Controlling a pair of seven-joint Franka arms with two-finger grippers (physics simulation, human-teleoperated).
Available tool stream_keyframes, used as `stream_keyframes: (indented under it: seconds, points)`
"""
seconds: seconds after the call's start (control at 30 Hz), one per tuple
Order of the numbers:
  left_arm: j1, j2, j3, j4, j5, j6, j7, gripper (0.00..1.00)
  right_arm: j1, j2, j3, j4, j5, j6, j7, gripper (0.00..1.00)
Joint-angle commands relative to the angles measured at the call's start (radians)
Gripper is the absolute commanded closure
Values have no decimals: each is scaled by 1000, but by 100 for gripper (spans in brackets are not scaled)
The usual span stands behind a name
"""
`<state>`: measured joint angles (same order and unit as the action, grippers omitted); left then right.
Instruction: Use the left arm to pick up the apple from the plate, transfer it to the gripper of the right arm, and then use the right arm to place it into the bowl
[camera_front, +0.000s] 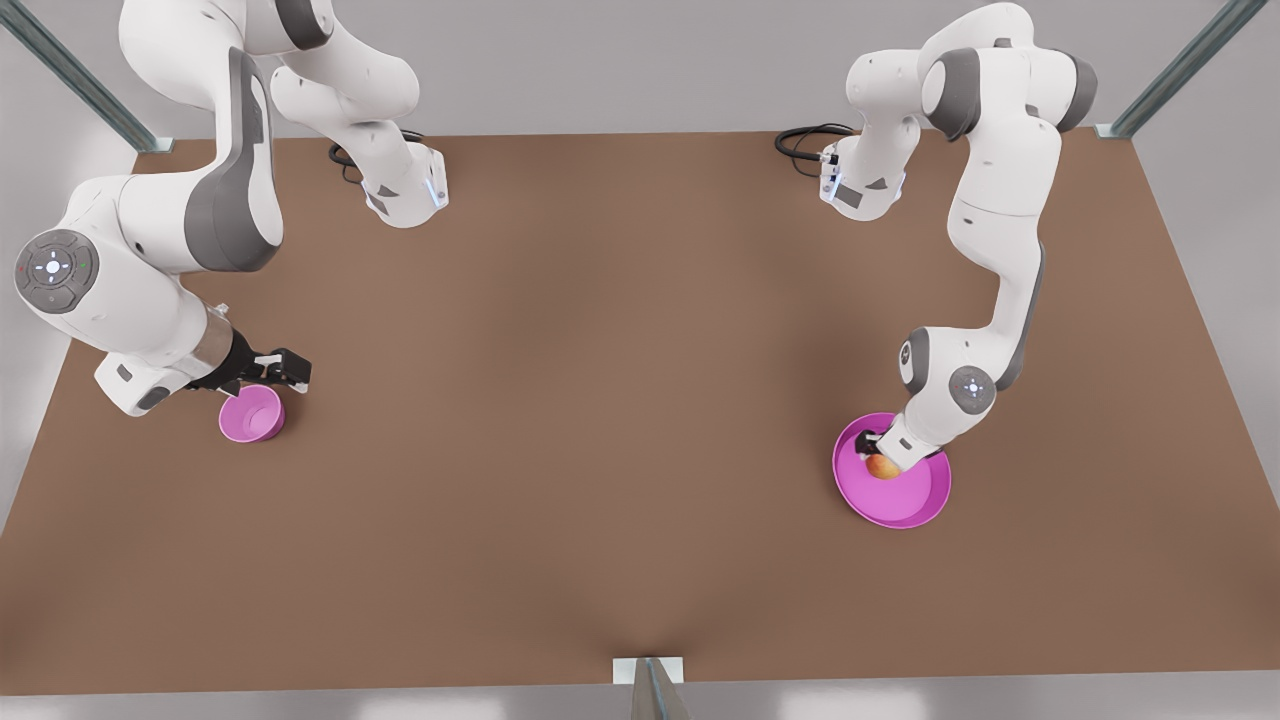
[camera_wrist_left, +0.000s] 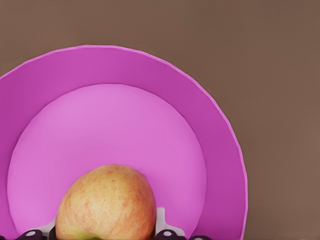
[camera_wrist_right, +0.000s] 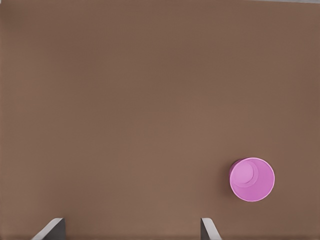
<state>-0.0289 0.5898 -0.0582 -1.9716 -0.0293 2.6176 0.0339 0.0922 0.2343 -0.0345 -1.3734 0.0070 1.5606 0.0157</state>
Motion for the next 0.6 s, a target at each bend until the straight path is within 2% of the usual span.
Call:
stream_keyframes:
  seconds: [0.0, 0.33, 0.37, 0.47, 0.53, 0.57]
  points:
    - [0, -1, 0, 0, 0, 2, -3, 22, 0, -1, 1, 0, 1, -1, -5, 0]
    - [0, 18, 0, 7, 2, 9, -2, 22, 0, -1, -1, 0, 2, -1, -6, 0]
    - [-2, 16, 0, 10, 2, 9, -2, 25, 0, -1, -1, 0, 2, -1, -6, 0]
    - [-3, -10, -3, 23, 5, 2, 1, 25, -2, -1, -1, 0, 4, -1, -10, 0]
    - [0, -74, -41, 25, 3, -24, 57, 25, -2, -1, -1, 0, 4, -1, -10, 0]
    - [7, -103, -104, 36, -1, -54, 57, 24, -2, 0, -2, 0, 4, -1, -10, 0]
